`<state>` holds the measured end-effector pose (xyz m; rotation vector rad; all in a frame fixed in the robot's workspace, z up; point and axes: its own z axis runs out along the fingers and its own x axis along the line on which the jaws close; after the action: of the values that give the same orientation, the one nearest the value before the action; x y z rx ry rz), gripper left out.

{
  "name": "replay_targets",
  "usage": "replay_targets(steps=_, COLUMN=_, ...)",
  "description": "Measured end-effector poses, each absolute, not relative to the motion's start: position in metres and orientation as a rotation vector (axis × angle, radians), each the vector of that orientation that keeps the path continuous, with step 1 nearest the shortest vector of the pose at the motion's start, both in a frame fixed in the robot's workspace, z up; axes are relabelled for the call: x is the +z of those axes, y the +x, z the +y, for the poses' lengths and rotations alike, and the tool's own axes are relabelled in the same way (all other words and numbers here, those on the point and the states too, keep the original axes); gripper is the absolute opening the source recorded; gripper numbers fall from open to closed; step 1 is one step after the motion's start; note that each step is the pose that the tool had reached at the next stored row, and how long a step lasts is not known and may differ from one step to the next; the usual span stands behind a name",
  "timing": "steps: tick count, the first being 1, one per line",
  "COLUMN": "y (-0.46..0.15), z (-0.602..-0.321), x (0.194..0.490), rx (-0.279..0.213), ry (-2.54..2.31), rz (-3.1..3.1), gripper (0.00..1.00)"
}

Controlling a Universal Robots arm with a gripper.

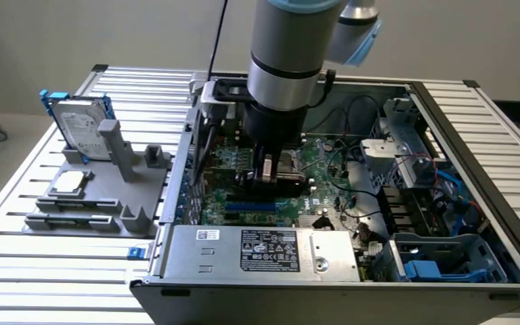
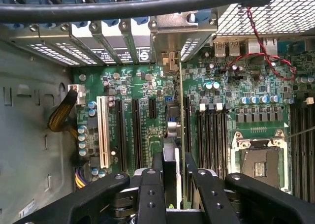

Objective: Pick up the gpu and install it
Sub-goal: 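Insert the gpu into the slot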

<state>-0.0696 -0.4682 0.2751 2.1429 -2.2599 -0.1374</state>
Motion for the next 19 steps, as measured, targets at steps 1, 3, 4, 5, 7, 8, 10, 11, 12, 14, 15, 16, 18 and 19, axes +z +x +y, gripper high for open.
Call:
replay_targets(steps=1, y=-0.07, z=-0.468, x=0.273, rx=-0.137, ry=2.143, rz=-2.26, gripper=0.27)
replay_targets(steps=3, y=-0.072, z=-0.468, x=0.27, rx=-0.137, ry=2.143, rz=-2.26, gripper=0.27)
replay_targets(steps=4, y=-0.072, z=-0.468, x=0.268, rx=-0.137, ry=2.143, rz=-2.26, gripper=0.27)
replay_targets(steps=5, y=-0.073, z=-0.468, x=0.266, rx=-0.136, ry=2.142, rz=-2.259, gripper=0.27)
replay_targets(steps=7, y=-0.073, z=-0.468, x=0.263, rx=-0.136, ry=2.143, rz=-2.259, gripper=0.27)
replay_targets(steps=8, y=-0.074, z=-0.468, x=0.262, rx=-0.136, ry=2.143, rz=-2.259, gripper=0.27)
replay_targets(steps=10, y=-0.075, z=-0.468, x=0.26, rx=-0.136, ry=2.144, rz=-2.257, gripper=0.27)
replay_targets(steps=11, y=-0.075, z=-0.468, x=0.259, rx=-0.136, ry=2.145, rz=-2.257, gripper=0.27)
replay_targets(steps=12, y=-0.075, z=-0.468, x=0.258, rx=-0.135, ry=2.145, rz=-2.256, gripper=0.27)
replay_targets(steps=14, y=-0.076, z=-0.468, x=0.256, rx=-0.135, ry=2.147, rz=-2.254, gripper=0.27)
replay_targets(steps=15, y=-0.076, z=-0.468, x=0.256, rx=-0.135, ry=2.148, rz=-2.253, gripper=0.27)
replay_targets(steps=16, y=-0.077, z=-0.468, x=0.255, rx=-0.135, ry=2.15, rz=-2.251, gripper=0.27)
replay_targets(steps=18, y=-0.078, z=-0.468, x=0.253, rx=-0.134, ry=2.154, rz=-2.246, gripper=0.27)
replay_targets(steps=19, y=-0.078, z=-0.468, x=0.253, rx=-0.134, ry=2.156, rz=-2.244, gripper=0.27)
